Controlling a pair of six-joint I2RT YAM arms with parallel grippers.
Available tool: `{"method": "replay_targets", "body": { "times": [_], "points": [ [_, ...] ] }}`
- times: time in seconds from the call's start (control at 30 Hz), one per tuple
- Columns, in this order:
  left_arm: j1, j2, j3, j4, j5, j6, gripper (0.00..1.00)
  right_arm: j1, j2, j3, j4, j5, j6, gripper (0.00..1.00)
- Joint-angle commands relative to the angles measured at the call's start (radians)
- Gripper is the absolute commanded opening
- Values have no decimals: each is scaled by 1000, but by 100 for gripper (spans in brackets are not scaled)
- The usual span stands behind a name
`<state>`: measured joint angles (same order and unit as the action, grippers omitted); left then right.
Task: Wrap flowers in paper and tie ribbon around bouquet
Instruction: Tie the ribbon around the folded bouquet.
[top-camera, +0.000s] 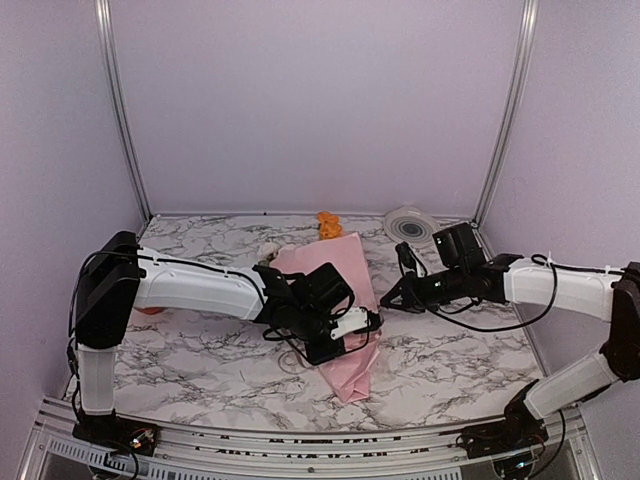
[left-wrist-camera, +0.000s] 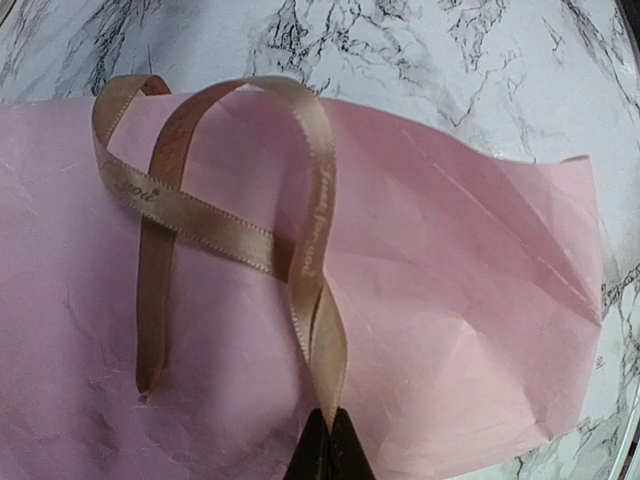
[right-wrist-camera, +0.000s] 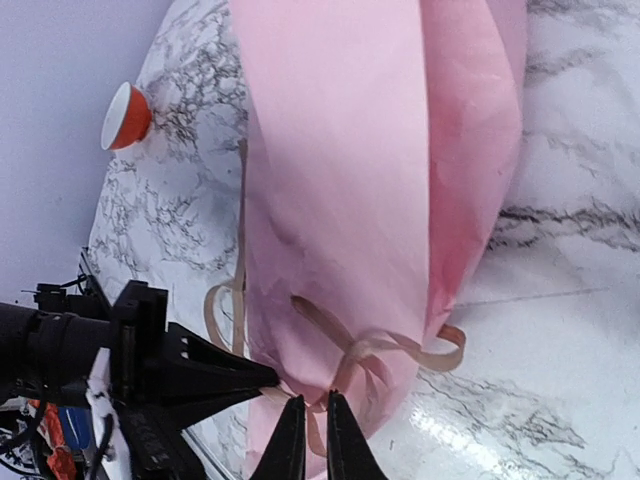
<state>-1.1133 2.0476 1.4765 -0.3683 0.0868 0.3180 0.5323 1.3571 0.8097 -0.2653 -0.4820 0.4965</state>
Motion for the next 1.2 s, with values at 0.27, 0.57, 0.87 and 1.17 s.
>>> {"method": "replay_targets", "body": {
  "times": [0.27,0.57,0.87,1.17],
  "points": [
    [-4,11,15,-13,-10,-15,0,127,360,322,-91,-82,-329,24],
    [-4,-3,-12,17,-19,-33,3,137,483,391,-202,-31,-487,36],
    [-4,-31,-31,37,-19,-30,18,168,454,324,-190,81,-489,39],
    [-4,-177,-161,185,-43,-11,51,166,474,310,-163,80,-478,36]
  ]
}}
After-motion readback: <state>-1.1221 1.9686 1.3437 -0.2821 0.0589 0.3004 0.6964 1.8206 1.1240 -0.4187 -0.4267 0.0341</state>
